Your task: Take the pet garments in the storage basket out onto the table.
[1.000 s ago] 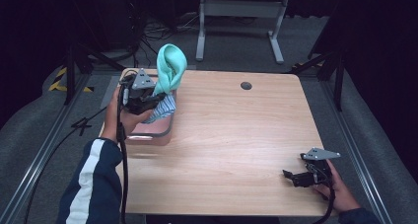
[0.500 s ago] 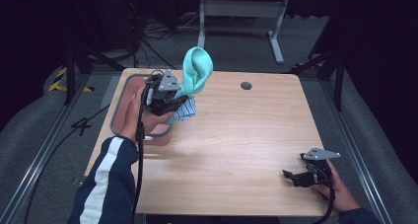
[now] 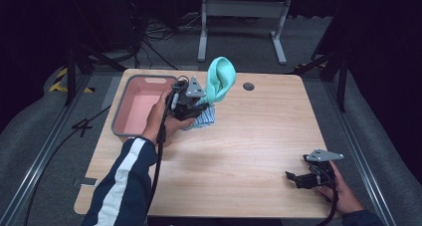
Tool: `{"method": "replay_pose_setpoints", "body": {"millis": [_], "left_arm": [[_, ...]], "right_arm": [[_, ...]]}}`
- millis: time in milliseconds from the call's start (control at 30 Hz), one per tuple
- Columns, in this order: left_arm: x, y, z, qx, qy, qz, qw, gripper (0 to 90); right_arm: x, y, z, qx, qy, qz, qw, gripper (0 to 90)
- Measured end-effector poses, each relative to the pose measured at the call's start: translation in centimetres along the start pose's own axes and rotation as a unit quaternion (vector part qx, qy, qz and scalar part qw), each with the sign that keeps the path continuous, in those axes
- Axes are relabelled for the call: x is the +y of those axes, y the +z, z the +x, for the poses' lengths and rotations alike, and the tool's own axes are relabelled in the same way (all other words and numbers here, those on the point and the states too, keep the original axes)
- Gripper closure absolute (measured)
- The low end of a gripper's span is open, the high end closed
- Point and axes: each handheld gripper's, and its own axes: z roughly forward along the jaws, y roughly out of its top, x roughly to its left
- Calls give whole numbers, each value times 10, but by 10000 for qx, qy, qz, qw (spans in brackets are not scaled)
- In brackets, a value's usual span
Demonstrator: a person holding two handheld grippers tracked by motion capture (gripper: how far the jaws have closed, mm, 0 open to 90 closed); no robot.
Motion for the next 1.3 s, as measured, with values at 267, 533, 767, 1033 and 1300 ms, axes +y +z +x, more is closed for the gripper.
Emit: {"method": "replay_pose_setpoints", "body": {"millis": [267, 533, 767, 1033, 1300], "left_arm": [[4, 27, -19, -272, 127, 130, 9995, 739], [-2, 55, -32, -535, 1, 191, 9984, 737], [-9, 73, -39, -627, -36, 329, 9975, 734], [-21, 98, -45, -774, -135, 599, 9951, 726], [-31, 114, -53, -841, -163, 731, 9936, 712]], "right_arm": [[0, 0, 0, 0, 0, 0, 10000, 7], [0, 0, 0, -3, -1, 1, 10000, 7], [0, 0, 0, -7, -18, -10, 10000, 7], [0, 0, 0, -2, -3, -1, 10000, 7], [0, 0, 0, -2, -4, -1, 10000, 7]]}}
